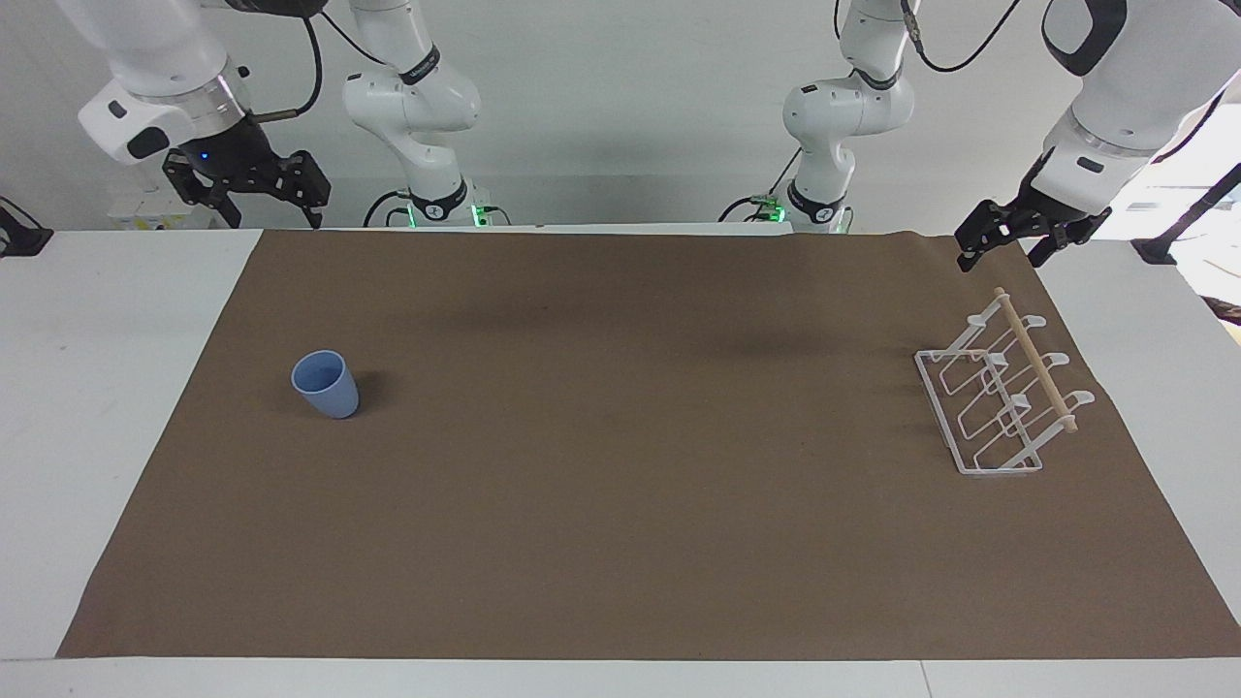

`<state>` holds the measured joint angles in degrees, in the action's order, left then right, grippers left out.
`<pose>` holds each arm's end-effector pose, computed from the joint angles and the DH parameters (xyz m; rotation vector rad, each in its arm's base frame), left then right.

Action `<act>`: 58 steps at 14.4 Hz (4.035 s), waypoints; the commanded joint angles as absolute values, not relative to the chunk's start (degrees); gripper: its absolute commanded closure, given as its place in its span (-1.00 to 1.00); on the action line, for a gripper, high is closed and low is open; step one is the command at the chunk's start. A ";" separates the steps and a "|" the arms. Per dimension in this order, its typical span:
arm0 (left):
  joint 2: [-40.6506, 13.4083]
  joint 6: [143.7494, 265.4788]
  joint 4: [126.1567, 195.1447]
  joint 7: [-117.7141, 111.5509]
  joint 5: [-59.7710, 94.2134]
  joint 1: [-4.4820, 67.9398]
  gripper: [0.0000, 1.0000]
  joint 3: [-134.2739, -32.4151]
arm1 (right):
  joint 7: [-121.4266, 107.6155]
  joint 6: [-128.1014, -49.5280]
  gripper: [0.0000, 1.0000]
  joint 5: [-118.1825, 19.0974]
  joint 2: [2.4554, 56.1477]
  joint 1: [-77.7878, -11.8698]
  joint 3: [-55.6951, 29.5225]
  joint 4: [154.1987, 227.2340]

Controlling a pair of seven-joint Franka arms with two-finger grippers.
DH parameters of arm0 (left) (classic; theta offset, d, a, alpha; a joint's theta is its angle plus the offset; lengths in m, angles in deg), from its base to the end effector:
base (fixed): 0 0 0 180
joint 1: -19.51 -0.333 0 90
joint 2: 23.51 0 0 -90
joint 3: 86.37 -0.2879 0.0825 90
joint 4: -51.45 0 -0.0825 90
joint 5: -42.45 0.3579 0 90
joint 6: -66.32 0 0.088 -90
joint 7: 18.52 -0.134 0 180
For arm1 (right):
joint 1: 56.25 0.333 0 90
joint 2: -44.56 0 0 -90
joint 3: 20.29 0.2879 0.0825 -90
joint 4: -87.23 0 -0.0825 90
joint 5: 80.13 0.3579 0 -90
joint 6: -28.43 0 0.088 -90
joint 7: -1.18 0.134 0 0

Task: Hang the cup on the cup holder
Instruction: 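Move the right gripper toward the light blue cup, then close the right gripper on the rim of the blue cup, then lift the cup with the right gripper while the left gripper approaches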

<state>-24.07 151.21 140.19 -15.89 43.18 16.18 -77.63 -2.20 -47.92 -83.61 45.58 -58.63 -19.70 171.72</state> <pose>0.5128 -0.0471 0.5766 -3.1213 0.0745 0.0881 0.4937 -0.0246 0.6014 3.0810 0.0263 -0.1957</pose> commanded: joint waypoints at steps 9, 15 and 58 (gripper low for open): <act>-24.30 150.08 140.92 -15.71 43.59 15.91 -0.99 -77.41 | -3.73 -46.72 -0.99 -83.21 47.62 -58.80 -19.15 174.40; -24.38 149.82 140.93 -15.80 43.59 15.38 -0.99 -77.41 | -9.37 -74.88 -0.98 -83.12 49.05 -63.72 -19.67 196.89; -27.36 150.15 146.71 7.88 40.10 15.21 -0.99 -77.93 | -18.95 -70.12 1.00 -72.37 38.40 -66.46 -16.78 191.13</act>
